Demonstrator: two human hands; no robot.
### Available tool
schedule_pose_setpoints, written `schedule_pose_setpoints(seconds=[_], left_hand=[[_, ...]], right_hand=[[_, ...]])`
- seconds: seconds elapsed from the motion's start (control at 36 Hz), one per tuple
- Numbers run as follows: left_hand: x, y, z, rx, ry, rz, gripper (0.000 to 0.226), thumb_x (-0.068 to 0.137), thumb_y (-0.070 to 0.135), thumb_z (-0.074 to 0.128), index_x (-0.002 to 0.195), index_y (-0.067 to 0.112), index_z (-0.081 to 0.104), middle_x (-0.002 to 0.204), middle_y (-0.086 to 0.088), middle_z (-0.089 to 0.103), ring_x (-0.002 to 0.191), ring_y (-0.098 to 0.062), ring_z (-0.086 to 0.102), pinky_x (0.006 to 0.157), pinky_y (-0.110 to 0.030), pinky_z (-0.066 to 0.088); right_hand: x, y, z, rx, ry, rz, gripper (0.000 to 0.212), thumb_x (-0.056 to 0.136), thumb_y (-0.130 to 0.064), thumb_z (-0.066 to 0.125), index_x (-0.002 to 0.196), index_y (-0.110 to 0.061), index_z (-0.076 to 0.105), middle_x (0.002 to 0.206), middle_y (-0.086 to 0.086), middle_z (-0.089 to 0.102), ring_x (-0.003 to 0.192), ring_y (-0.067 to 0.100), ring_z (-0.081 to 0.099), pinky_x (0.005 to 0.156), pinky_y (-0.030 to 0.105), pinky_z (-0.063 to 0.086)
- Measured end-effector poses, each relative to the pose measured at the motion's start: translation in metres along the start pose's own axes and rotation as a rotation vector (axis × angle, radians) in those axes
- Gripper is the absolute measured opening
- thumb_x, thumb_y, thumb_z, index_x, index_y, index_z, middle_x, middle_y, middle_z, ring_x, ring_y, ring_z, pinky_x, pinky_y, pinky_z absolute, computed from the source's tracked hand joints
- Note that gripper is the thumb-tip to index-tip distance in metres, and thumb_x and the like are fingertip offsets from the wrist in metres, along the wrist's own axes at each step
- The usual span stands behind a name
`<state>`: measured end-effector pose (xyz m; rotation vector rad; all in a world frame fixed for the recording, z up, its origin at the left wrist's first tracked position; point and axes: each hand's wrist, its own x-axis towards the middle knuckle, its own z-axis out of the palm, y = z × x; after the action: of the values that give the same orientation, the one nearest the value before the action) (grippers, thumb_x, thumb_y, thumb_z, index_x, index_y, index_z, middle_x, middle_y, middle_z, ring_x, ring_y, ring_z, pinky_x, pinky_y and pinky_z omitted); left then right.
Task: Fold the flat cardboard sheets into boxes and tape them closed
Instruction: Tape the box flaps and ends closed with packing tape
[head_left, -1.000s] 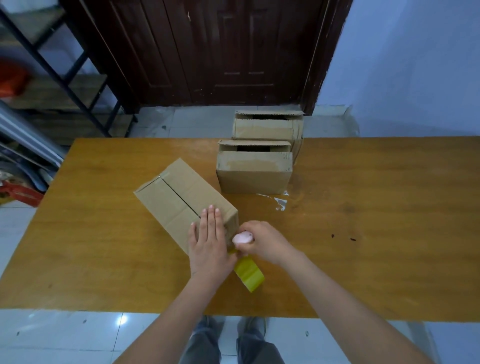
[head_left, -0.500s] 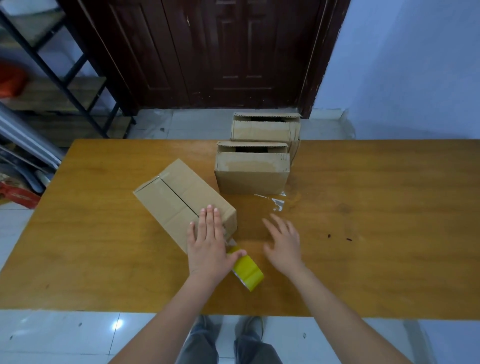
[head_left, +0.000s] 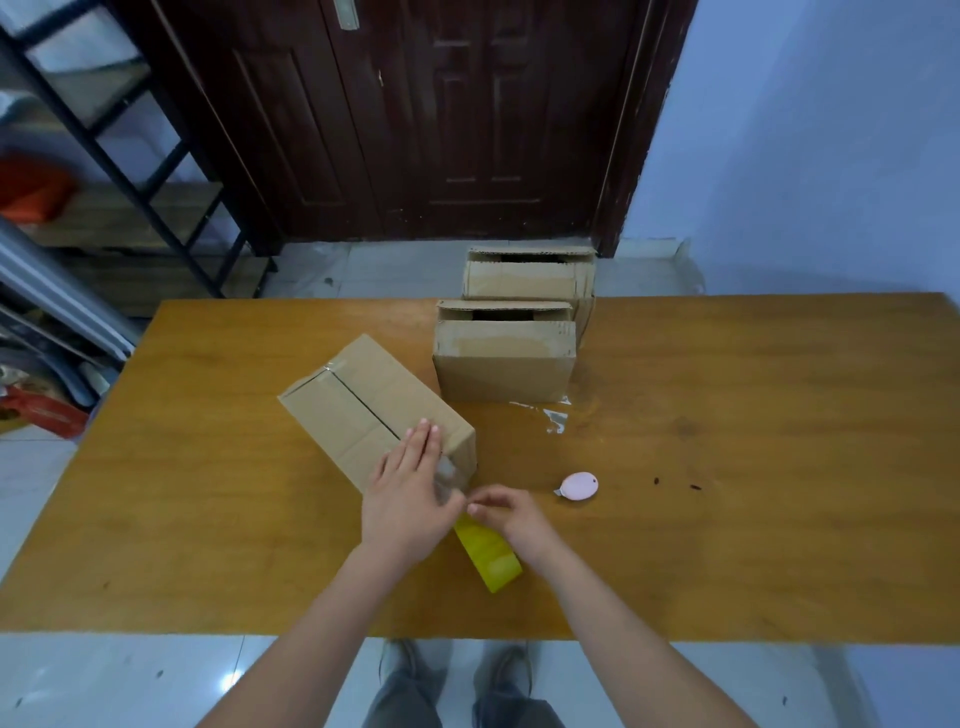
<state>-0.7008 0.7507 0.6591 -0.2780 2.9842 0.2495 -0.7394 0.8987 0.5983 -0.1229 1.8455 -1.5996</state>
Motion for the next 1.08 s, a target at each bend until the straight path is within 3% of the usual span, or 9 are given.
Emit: schedule_pose_setpoints(seconds=[0.17,0.25,0.33,0.44,0.56,0.64,0.75,0.86,1.08], left_hand=[[0.007,-0.006,0.002,-0.038,0.108,-0.01,0.064,0.087,0.05,0.023,0.134,0.02,0.053,0.142,0.003,0.048,0.124,-0.021,0.052,0.091,-0.037,0.046],[0.007,-0.008,0.007,-0.01,0.182,0.011,0.053,0.088,0.041,0.033,0.123,0.016,0.063,0.128,-0.001,0.061,0.109,-0.023,0.063,0.079,-0.035,0.051],[0.008,-0.009,0.013,0.02,0.252,0.04,0.046,0.089,0.037,0.044,0.125,0.015,0.062,0.13,-0.003,0.06,0.112,-0.023,0.061,0.083,-0.035,0.046],[0.008,-0.009,0.018,0.066,0.274,0.063,0.047,0.085,0.029,0.061,0.128,0.011,0.059,0.131,-0.008,0.059,0.115,-0.028,0.059,0.083,-0.04,0.05],[0.008,-0.007,0.019,0.136,0.105,0.032,0.085,0.06,0.028,0.086,0.135,0.01,0.051,0.135,-0.009,0.054,0.12,-0.029,0.055,0.083,-0.042,0.049],[0.007,-0.007,0.016,0.109,0.119,0.026,0.066,0.082,0.043,0.064,0.136,0.01,0.049,0.138,-0.007,0.053,0.123,-0.027,0.053,0.088,-0.041,0.044],[0.007,-0.001,0.012,0.025,0.139,-0.052,0.053,0.097,0.035,0.022,0.141,0.013,0.042,0.145,-0.004,0.044,0.13,-0.022,0.045,0.097,-0.038,0.035],[0.012,0.008,0.01,-0.07,0.058,-0.208,0.05,0.103,0.029,0.019,0.152,0.022,0.007,0.159,0.004,0.001,0.146,-0.014,0.004,0.11,-0.035,0.014],[0.018,0.042,-0.018,-0.521,-0.021,-0.503,0.045,0.1,0.018,0.035,0.145,0.013,0.029,0.159,-0.007,0.0,0.145,-0.025,-0.002,0.112,-0.046,0.011]], right_hand=[[-0.004,0.006,0.001,-0.052,0.038,-0.04,0.007,0.085,-0.004,0.064,0.09,-0.003,0.069,0.094,0.003,0.065,0.085,-0.009,0.058,0.082,0.005,0.04],[-0.01,0.01,-0.003,-0.024,0.066,-0.032,0.007,0.085,-0.002,0.064,0.085,-0.004,0.071,0.098,-0.002,0.064,0.092,-0.005,0.058,0.084,0.007,0.04],[-0.014,0.011,-0.006,-0.033,0.064,-0.039,0.021,0.084,-0.009,0.068,0.076,-0.028,0.069,0.106,-0.007,0.062,0.104,0.006,0.056,0.095,0.021,0.04],[-0.017,0.012,-0.007,-0.039,0.057,-0.034,0.02,0.084,-0.012,0.068,0.076,-0.03,0.067,0.107,-0.011,0.06,0.103,-0.004,0.053,0.092,0.02,0.039],[-0.019,0.011,-0.005,-0.011,0.075,-0.038,0.016,0.085,-0.012,0.066,0.078,-0.026,0.068,0.109,-0.009,0.061,0.102,-0.003,0.054,0.093,0.017,0.039],[-0.019,0.01,-0.005,0.005,0.08,-0.041,0.017,0.086,-0.01,0.065,0.078,-0.025,0.068,0.109,-0.006,0.061,0.101,-0.001,0.055,0.092,0.018,0.041],[-0.019,0.007,-0.006,0.052,0.092,-0.018,0.022,0.087,-0.004,0.062,0.076,-0.022,0.067,0.1,-0.01,0.062,0.093,0.0,0.057,0.082,0.011,0.043],[-0.017,-0.002,-0.009,0.08,0.15,0.047,0.021,0.087,-0.003,0.062,0.077,-0.021,0.067,0.088,-0.003,0.066,0.081,0.009,0.059,0.068,0.014,0.045],[-0.014,-0.038,-0.031,-0.005,0.339,-0.003,0.027,0.084,0.002,0.062,0.068,-0.019,0.066,0.083,-0.003,0.066,0.086,0.015,0.058,0.083,0.026,0.044]])
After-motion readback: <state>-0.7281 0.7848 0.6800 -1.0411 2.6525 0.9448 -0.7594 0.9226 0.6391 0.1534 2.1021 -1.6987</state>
